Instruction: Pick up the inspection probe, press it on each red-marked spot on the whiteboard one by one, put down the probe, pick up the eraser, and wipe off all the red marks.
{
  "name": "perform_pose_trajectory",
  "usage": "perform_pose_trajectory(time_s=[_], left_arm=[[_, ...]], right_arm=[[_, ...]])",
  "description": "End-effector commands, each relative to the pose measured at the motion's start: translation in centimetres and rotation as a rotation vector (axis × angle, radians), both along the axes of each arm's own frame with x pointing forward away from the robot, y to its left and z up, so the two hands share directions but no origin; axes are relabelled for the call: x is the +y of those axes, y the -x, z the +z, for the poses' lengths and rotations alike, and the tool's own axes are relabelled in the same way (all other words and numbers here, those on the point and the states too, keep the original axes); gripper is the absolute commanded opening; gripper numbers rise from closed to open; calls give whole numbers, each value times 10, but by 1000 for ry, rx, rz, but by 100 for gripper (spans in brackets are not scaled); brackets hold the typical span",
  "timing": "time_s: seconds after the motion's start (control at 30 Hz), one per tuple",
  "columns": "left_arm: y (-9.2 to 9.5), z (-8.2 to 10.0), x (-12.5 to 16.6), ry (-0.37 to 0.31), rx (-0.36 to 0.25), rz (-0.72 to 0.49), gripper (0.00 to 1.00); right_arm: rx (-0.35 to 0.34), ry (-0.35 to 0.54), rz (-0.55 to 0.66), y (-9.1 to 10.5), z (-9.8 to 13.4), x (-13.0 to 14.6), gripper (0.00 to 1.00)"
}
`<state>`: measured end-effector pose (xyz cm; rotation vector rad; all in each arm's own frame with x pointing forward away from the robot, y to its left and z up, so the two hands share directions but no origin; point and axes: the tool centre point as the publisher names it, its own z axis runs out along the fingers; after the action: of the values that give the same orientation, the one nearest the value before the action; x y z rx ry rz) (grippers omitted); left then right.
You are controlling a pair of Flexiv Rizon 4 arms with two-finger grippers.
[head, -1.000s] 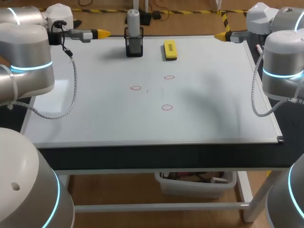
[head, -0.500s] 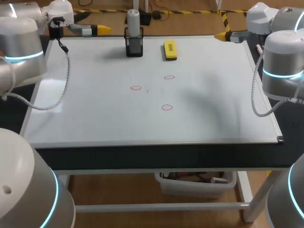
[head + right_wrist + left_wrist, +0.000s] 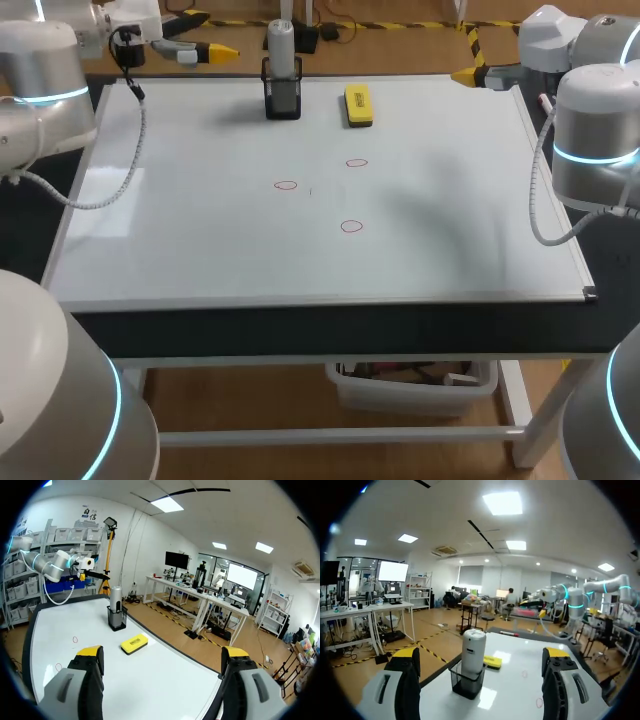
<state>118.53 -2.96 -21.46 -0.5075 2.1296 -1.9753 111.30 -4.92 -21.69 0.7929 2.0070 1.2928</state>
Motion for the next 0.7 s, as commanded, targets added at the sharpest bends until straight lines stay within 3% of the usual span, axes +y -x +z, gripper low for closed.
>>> perform_pose_trajectory(time_s=[0.03,0.3,0.7], left_arm=[[-16,-8,-3,28,-12,-157,100],[-26,-8,-11,31,-49,-234,100],[-38,-18,-23,65,-56,-269,100]], right_arm=[[2,1,1,-1,0,0,100],[2,1,1,-1,0,0,100],[2,1,1,-1,0,0,100]])
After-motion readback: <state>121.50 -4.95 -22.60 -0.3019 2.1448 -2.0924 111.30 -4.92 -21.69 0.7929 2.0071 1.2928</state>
